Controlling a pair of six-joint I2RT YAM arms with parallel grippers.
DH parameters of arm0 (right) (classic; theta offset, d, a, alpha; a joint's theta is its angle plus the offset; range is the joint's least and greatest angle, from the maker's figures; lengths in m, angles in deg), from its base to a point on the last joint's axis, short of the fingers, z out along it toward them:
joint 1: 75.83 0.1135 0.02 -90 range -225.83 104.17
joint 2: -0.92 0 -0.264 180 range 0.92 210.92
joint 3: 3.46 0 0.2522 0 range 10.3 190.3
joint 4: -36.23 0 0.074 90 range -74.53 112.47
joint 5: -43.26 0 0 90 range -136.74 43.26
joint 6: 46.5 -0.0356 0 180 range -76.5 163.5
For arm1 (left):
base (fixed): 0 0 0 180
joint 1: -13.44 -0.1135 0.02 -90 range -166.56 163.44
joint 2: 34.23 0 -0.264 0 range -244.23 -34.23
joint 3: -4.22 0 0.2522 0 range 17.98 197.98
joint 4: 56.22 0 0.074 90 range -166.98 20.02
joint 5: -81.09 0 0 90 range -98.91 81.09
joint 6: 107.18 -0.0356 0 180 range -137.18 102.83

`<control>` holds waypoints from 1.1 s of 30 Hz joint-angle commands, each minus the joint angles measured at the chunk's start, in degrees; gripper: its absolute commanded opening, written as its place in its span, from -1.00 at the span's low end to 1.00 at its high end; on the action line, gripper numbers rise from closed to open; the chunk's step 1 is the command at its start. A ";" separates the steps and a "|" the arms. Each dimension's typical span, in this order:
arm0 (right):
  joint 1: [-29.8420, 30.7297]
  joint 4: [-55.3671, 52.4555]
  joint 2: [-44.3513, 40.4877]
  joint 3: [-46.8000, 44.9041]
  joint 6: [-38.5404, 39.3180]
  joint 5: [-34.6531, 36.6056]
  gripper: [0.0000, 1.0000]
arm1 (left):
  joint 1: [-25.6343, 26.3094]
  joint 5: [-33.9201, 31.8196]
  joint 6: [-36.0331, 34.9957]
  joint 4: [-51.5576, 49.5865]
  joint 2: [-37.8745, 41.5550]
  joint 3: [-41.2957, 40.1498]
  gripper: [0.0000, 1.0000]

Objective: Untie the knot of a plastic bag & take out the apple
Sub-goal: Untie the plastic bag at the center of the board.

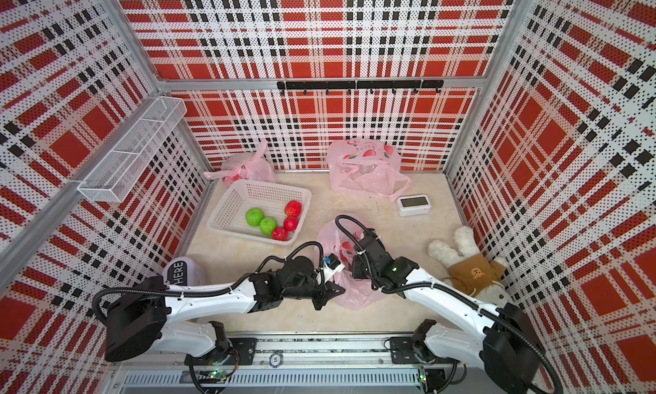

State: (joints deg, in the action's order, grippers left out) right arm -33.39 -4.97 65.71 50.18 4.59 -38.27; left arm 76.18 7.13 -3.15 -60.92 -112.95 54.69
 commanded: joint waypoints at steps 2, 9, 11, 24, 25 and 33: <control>-3.58 1.71 -0.02 0.06 3.41 2.36 -0.58 | 2.42 -0.38 -3.10 -0.91 -0.93 -0.25 -1.00; -8.29 4.66 2.27 -0.25 7.24 -1.49 -1.00 | 3.79 -1.49 -6.39 -3.71 -7.18 -0.15 -1.00; -9.91 5.24 3.58 -0.89 8.18 -2.36 -1.00 | 3.88 -1.85 -7.13 -4.38 -9.36 -0.04 -1.00; -12.99 11.17 12.90 -9.84 10.32 -5.57 -1.00 | -0.70 -0.47 -4.91 -2.29 -13.44 -1.67 -0.79; -12.99 11.36 13.37 -9.48 10.19 -5.10 -1.00 | -1.62 0.23 -4.41 -1.42 -13.13 -1.98 -0.76; -10.63 8.37 10.43 -3.60 10.89 -5.66 0.08 | -5.00 2.17 -3.56 -3.29 -5.59 -0.03 -0.18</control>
State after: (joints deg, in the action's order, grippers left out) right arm -45.50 3.55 79.42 44.85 14.62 -43.34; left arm 71.35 8.33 -7.18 -64.00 -121.91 53.35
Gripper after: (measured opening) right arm 0.493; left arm 0.404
